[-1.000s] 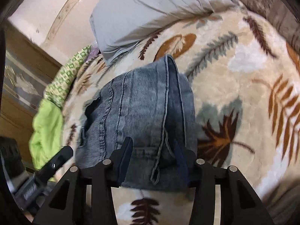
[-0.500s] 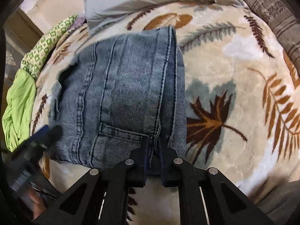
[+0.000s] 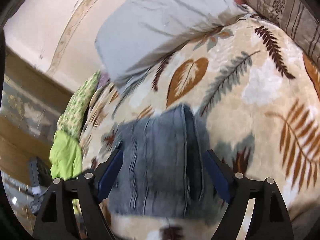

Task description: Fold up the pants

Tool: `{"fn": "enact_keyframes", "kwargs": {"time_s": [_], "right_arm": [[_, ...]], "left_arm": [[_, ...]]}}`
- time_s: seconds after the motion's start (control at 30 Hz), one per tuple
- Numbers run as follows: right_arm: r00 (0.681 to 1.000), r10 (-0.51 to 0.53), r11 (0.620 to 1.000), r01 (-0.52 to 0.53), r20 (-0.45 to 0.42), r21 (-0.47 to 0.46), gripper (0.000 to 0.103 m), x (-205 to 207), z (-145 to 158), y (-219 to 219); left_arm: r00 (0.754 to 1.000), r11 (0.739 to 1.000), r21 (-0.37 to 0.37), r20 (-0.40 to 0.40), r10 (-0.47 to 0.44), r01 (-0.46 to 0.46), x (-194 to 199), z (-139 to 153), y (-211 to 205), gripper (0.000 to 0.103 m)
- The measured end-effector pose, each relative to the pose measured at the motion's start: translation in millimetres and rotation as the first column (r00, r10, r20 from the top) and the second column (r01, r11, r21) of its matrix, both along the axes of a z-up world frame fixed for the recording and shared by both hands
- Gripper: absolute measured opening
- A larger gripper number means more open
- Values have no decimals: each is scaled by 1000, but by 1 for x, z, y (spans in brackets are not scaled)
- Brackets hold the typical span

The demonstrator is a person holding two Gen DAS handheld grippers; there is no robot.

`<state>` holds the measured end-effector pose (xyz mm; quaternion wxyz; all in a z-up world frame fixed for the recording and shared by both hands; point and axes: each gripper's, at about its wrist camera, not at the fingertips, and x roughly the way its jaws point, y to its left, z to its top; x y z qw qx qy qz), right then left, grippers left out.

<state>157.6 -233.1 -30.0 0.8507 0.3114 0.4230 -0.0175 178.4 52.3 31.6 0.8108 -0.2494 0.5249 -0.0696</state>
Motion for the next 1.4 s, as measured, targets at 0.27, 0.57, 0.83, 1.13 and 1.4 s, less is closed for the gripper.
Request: {"fn": "enact_keyframes", "kwargs": {"time_s": [0.27, 0.57, 0.83, 1.13, 1.4], "right_arm": [[994, 22, 991, -8, -105, 132, 84, 20, -70, -26], [988, 53, 979, -23, -147, 202, 53, 43, -96, -39], [995, 98, 989, -98, 3, 114, 16, 40, -48, -23], [994, 111, 992, -111, 3, 60, 31, 79, -36, -20], [996, 75, 996, -77, 55, 45, 72, 35, -19, -19]], "left_arm": [[998, 982, -182, -47, 32, -40, 28, -57, 11, 65], [985, 940, -325, -167, 52, -104, 68, -117, 16, 45], [998, 936, -352, 50, 24, -5, 61, -66, 7, 19], [993, 955, -278, -83, 87, -107, 114, -86, 24, 34], [992, 950, -292, 10, 123, -115, 87, -78, 32, 67]]}}
